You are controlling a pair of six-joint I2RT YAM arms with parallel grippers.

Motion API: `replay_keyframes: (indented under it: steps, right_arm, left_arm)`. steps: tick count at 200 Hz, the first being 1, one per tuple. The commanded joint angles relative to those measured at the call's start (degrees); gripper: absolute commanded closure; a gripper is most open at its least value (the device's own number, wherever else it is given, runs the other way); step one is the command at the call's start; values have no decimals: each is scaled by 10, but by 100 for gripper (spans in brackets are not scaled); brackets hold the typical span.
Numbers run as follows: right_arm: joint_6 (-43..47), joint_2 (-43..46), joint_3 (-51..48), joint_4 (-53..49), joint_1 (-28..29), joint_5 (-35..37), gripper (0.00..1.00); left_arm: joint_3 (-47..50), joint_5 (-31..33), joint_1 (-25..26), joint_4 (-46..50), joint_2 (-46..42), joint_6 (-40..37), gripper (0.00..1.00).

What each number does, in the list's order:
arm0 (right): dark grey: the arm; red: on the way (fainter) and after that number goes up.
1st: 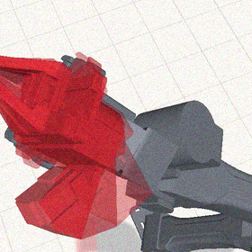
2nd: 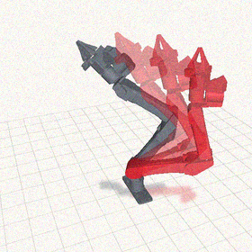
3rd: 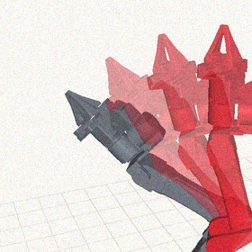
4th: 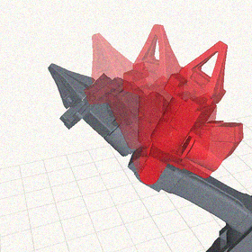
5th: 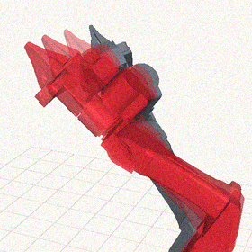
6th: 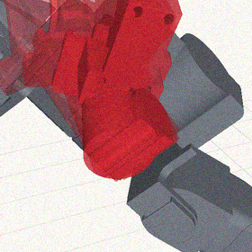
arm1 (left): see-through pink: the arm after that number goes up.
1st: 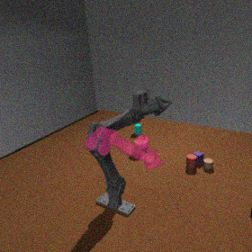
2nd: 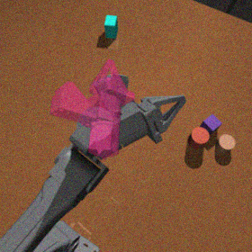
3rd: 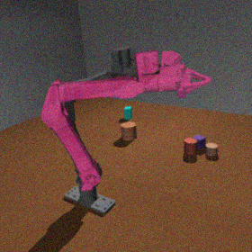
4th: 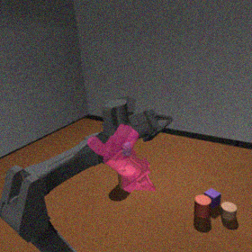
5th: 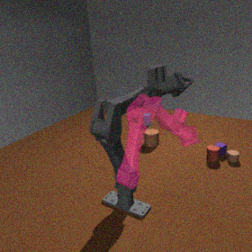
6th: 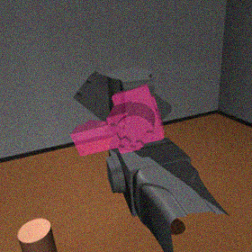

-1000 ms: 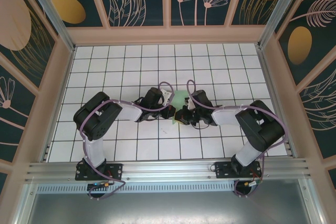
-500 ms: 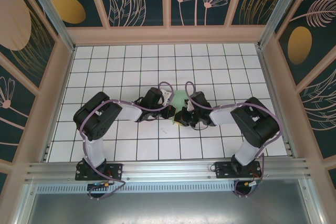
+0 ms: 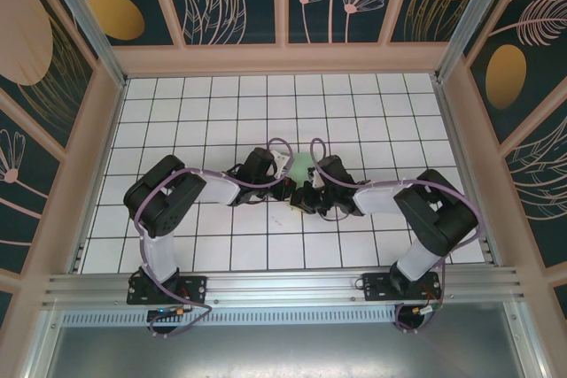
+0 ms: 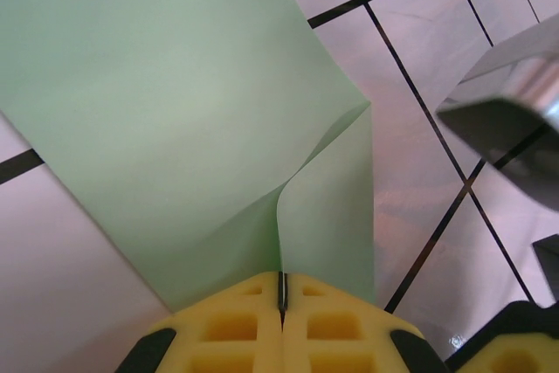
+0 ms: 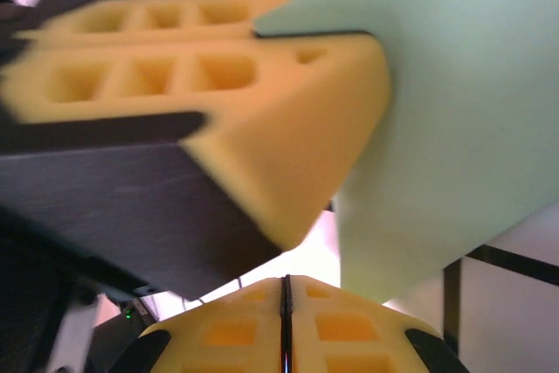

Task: Fold a paper plane with a square sheet of paper (pick it up from the middle)
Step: Third fold the triangle at the center of the table.

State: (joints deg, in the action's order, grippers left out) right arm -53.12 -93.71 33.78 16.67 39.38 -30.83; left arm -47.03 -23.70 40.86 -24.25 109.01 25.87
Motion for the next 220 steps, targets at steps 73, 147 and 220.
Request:
replay_keyframes:
  steps: [73, 147, 220]
  right_arm:
    - [7, -28, 38, -67, 11, 48, 89]
    - [12, 13, 46, -63, -12, 44, 88]
    - [17, -31, 40, -76, -9, 51, 88]
  left_arm:
    - [8, 9, -1, 32, -5, 6, 100]
    - [3, 11, -1, 37, -5, 7, 100]
    - [3, 12, -2, 40, -6, 7, 100]
